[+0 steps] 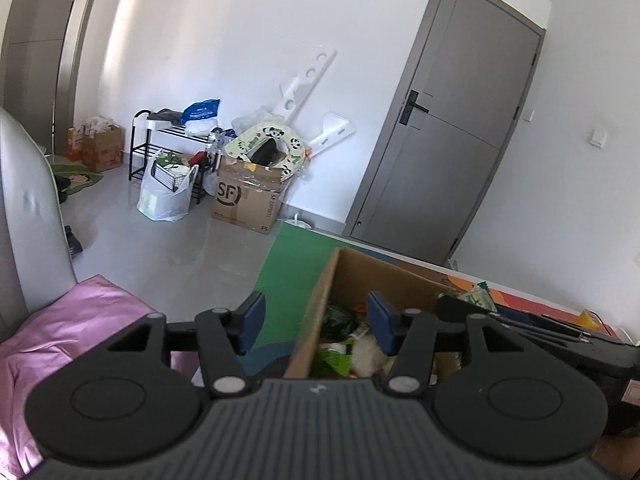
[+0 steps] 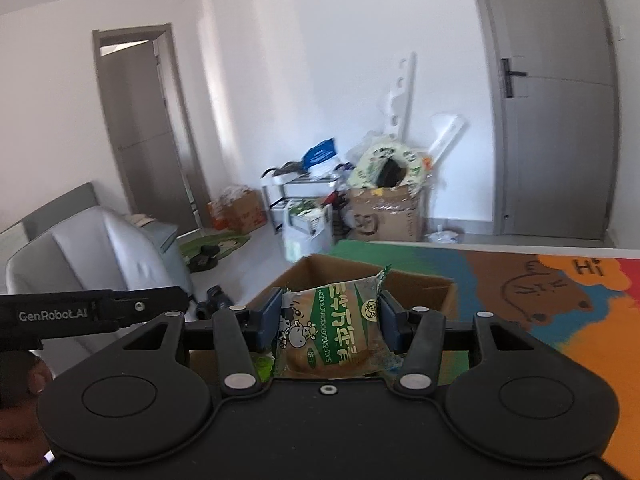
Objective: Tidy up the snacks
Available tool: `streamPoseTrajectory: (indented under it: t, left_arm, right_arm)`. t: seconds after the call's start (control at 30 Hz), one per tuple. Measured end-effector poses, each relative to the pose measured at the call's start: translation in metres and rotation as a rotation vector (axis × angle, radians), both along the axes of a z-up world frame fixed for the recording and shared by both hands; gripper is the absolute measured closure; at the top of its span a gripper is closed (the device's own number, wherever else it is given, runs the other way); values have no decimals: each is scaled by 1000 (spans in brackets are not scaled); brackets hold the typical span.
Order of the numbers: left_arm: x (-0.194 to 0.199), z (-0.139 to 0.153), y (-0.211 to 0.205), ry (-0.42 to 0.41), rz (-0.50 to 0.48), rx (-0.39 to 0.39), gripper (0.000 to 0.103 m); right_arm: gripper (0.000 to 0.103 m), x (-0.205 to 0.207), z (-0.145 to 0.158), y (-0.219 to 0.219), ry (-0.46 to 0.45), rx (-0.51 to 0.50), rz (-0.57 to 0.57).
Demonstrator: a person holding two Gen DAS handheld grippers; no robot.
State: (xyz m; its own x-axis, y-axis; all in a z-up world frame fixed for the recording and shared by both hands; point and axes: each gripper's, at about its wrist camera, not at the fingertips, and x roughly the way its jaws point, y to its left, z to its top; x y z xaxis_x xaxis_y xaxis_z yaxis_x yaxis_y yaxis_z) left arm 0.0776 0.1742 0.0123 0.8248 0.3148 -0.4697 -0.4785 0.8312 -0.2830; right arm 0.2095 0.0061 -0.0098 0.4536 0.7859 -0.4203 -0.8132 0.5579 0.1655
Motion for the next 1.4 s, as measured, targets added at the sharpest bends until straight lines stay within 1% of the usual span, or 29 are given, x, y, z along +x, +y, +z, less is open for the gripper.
streamPoseTrajectory:
  t: [0.03, 0.07, 0.1, 0.13, 0.23, 0.3, 0.33, 0.4, 0.57, 0.73, 0.8, 1.0, 1.4]
  left_arm:
    - [-1, -1, 1, 2, 3, 0, 47]
    - [-2, -1, 1, 2, 5, 1, 45]
    - [-2, -2, 1, 2, 6, 1, 43]
    - [-2, -2, 0, 2, 7, 3, 42]
    - [-1, -2, -5, -1, 4, 13, 32]
    - [1, -3, -11, 0, -9, 16, 27]
    - [2, -4, -12, 0, -18, 18, 26]
    - [5, -4, -19, 12, -34, 24, 21]
    - [9, -2, -36, 23, -57, 46, 15]
    - [12, -1, -58, 39, -98, 63, 11]
    - [14, -1, -65, 46, -122, 60, 7]
    - [18, 0, -92, 57, -195, 73, 5]
    - [20, -2, -128, 67, -270, 92, 5]
  right_arm:
    - [40, -1, 0, 2, 5, 4, 2]
    - [27, -1, 0, 0, 8, 7, -13]
    - [20, -1, 1, -2, 7, 10, -31]
    - [19, -1, 1, -4, 7, 10, -49]
    - [17, 0, 1, -17, 24, 10, -93]
    - [8, 1, 1, -29, 33, 20, -126]
    - [7, 0, 1, -35, 33, 26, -141]
    - [5, -1, 0, -44, 34, 24, -158]
    - [1, -4, 0, -67, 46, 26, -203]
    - [0, -7, 0, -92, 50, 35, -239]
    - [0, -9, 1, -105, 52, 43, -259]
    - [0, -13, -1, -137, 56, 60, -330]
    - [0, -22, -9, -189, 63, 82, -444]
